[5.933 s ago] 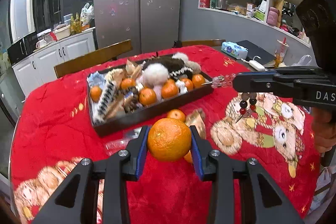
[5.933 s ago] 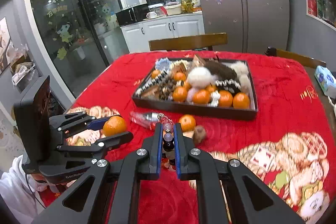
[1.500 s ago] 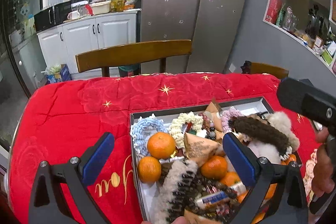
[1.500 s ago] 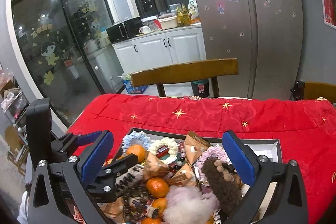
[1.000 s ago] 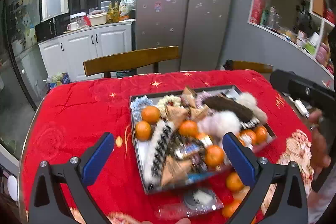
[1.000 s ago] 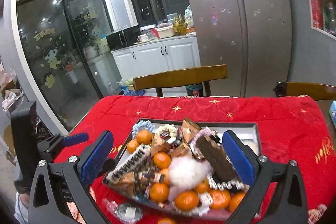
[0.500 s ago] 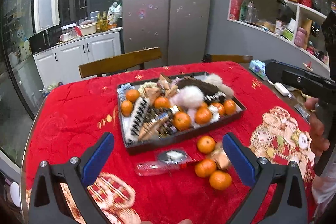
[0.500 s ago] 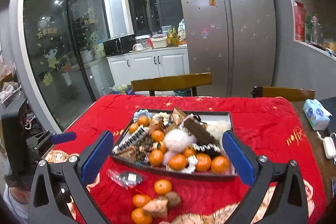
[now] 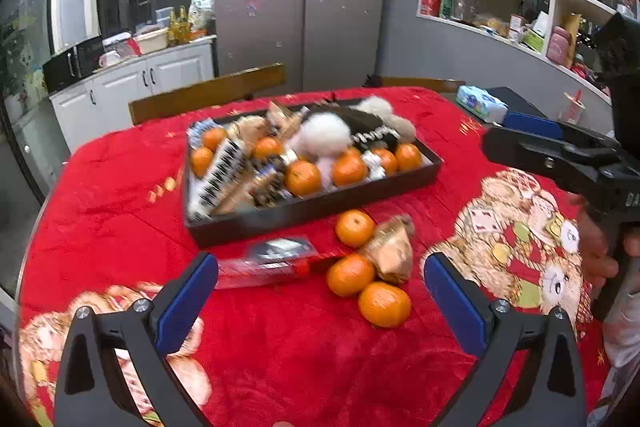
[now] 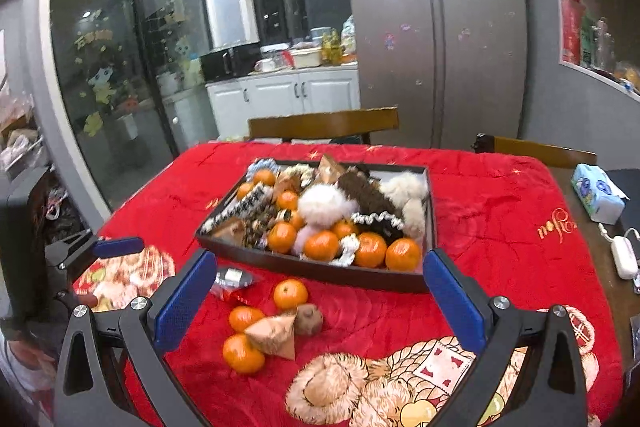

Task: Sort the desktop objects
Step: 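Withdraw both open tools from the tray toward the loose items, then close the right tool on the brown capybara figurine while the left tool closes on an orange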

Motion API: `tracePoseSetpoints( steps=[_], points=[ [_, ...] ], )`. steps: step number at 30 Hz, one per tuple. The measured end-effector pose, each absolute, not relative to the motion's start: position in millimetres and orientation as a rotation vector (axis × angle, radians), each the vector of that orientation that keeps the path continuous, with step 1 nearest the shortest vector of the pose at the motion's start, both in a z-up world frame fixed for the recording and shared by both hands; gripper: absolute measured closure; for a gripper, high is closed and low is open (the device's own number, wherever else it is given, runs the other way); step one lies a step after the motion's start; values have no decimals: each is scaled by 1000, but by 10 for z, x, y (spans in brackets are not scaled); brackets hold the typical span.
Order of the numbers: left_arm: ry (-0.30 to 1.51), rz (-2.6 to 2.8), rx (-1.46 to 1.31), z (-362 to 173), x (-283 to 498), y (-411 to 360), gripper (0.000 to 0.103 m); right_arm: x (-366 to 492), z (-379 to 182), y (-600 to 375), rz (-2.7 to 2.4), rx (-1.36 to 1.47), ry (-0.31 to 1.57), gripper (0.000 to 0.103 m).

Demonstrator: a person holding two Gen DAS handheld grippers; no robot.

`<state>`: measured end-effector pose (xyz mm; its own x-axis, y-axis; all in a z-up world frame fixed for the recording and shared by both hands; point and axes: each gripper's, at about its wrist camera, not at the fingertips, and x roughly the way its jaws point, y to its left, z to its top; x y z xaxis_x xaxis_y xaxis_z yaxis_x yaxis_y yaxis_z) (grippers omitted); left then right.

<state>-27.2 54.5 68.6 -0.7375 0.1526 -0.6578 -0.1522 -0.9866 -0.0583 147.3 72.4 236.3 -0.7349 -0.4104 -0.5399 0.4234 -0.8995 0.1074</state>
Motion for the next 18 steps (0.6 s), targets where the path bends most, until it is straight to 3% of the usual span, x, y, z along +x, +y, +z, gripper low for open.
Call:
tracePoseSetpoints(
  steps=[11,14,18],
  points=[
    [5,2668,-1145,219,-362,822,0,1381,2015,705,-2457,793,123,0],
    [-19,2649,-1172,126,-403,826,0,1309,1918,705,-2428,814,135,14],
    [-85,2588,-1202,35,-427,832,0,1155,1742,714,-2371,878,118,25]
  ],
)
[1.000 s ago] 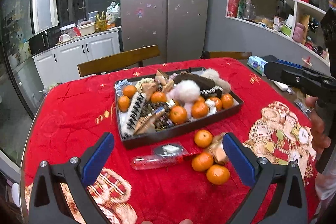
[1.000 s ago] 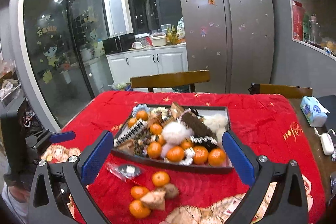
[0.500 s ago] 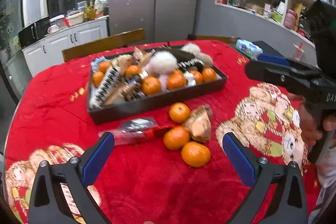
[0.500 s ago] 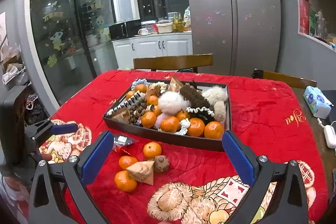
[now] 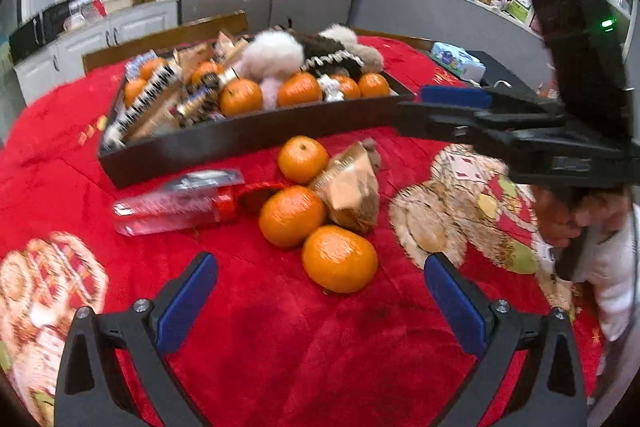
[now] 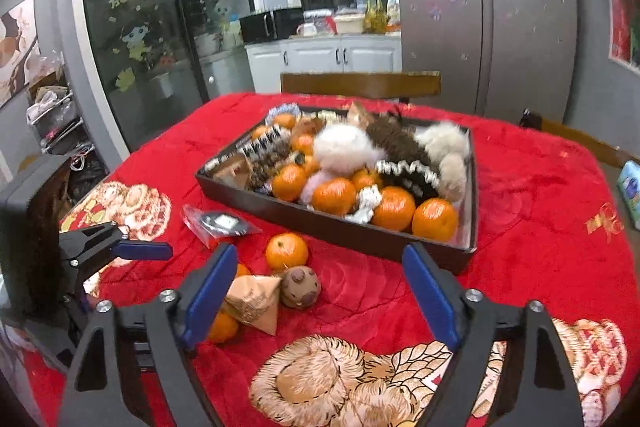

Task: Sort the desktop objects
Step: 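Close the right tool on the brown capybara figurine while the left tool closes on an orange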

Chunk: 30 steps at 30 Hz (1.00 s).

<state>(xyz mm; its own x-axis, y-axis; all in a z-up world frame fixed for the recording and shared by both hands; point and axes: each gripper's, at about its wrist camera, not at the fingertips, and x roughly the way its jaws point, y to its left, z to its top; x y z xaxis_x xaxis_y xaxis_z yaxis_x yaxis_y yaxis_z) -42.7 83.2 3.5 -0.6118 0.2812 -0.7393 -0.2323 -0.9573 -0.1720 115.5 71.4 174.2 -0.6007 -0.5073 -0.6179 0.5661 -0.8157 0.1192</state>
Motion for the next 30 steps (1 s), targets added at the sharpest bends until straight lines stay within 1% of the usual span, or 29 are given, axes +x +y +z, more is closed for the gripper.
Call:
tracePoseSetpoints(
  steps=[1,5,10,13,14,15,19,21,23,25,28,29,30],
  points=[
    [-82,2580,-1211,10,-437,847,0,1114,1688,714,-2354,897,118,28],
    [-42,2567,-1219,-85,-483,920,0,985,1503,718,-2298,953,119,36],
    [-5,2547,-1234,-182,-551,988,2,902,1338,732,-2240,999,100,40],
    [6,2533,-1224,-188,-570,1009,7,888,1280,746,-2212,1005,73,41],
    [14,2533,-1219,-185,-573,1019,13,884,1266,739,-2208,1010,76,43],
    [20,2530,-1217,-186,-576,1027,17,884,1257,728,-2202,1012,74,43],
    [22,2529,-1217,-186,-590,1033,21,864,1226,678,-2170,1018,50,50],
    [9,2531,-1219,-187,-596,1015,24,865,1206,636,-2158,1032,55,57],
    [2,2535,-1220,-189,-605,1007,25,855,1169,587,-2150,1060,59,66],
    [17,2539,-1222,-192,-607,1026,25,861,1158,565,-2132,1061,39,74],
    [41,2546,-1224,-199,-603,1053,25,903,1168,534,-2153,1045,68,74],
    [40,2547,-1222,-198,-602,1049,27,912,1174,529,-2158,1041,74,73],
    [33,2556,-1220,-192,-604,1035,35,909,1176,528,-2161,1042,73,73]
  ],
)
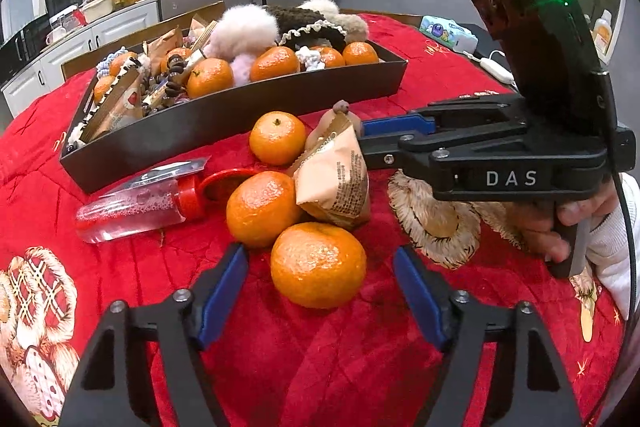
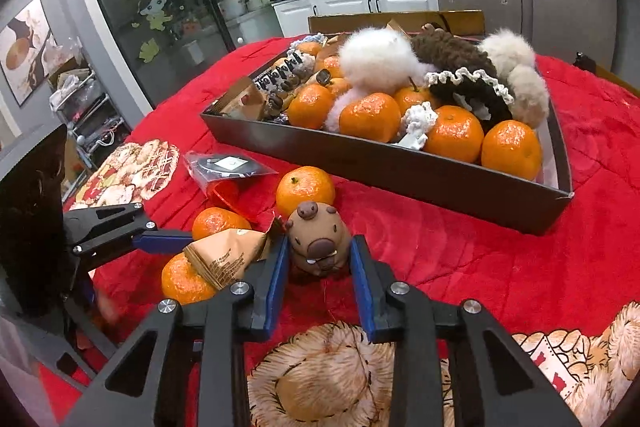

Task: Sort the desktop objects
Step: 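Close the right tool on the brown capybara figurine while the left tool closes on an orange, then lift the capybara figurine with the right tool while the left tool lifts its orange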

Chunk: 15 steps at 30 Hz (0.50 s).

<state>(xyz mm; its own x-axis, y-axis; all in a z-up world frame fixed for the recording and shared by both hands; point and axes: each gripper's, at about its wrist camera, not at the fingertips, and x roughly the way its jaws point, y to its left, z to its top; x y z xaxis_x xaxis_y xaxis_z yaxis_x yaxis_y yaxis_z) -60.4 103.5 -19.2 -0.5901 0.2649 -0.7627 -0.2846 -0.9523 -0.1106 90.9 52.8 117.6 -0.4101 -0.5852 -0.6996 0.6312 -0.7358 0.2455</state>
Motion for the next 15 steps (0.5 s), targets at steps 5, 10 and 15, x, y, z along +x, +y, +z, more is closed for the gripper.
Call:
tracePoseSetpoints(
  steps=[5,10,15],
  points=[
    [-40,2557,-1205,-188,-596,938,61,877,1162,605,-2150,1056,0,75],
    [1,2568,-1201,-183,-569,989,61,881,1173,677,-2150,1052,-46,78],
    [-2,2574,-1198,-179,-553,981,61,940,1197,623,-2178,1034,2,78]
  ],
)
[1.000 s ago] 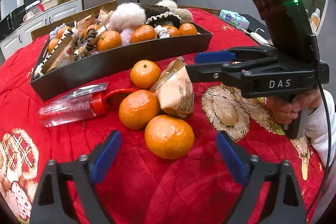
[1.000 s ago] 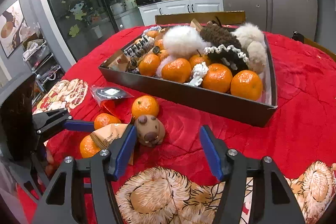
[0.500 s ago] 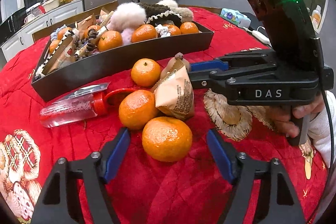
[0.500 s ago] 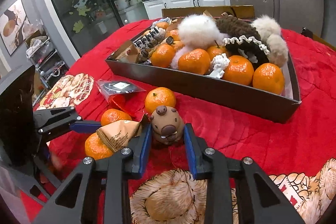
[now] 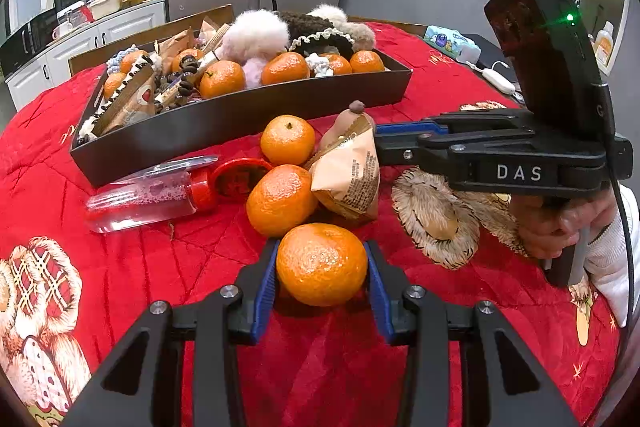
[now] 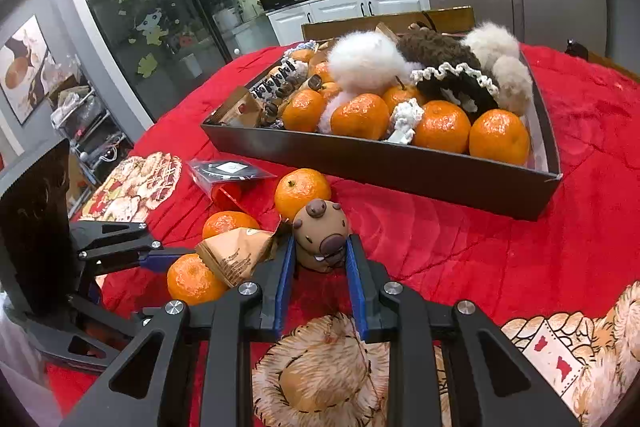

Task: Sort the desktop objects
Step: 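Lift the capybara figurine with the right tool while the left tool lifts its orange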

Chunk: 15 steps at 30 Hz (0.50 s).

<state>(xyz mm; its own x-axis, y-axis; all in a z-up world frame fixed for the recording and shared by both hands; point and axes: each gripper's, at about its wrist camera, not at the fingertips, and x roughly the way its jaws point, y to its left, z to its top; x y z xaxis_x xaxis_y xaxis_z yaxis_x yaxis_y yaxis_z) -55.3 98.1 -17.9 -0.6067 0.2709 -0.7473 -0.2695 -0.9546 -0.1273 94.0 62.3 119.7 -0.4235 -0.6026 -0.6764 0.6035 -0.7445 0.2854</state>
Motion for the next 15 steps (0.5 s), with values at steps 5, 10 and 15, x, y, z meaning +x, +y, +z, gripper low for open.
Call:
tracePoseSetpoints(
  steps=[5,10,15],
  points=[
    [-3,2579,-1196,-176,-545,974,61,939,1209,683,-2208,1024,-20,82],
    [-17,2588,-1191,-168,-534,945,61,1010,1230,618,-2231,1005,73,83],
    [-14,2601,-1175,-151,-510,939,61,1030,1250,634,-2261,994,97,91]
  ],
)
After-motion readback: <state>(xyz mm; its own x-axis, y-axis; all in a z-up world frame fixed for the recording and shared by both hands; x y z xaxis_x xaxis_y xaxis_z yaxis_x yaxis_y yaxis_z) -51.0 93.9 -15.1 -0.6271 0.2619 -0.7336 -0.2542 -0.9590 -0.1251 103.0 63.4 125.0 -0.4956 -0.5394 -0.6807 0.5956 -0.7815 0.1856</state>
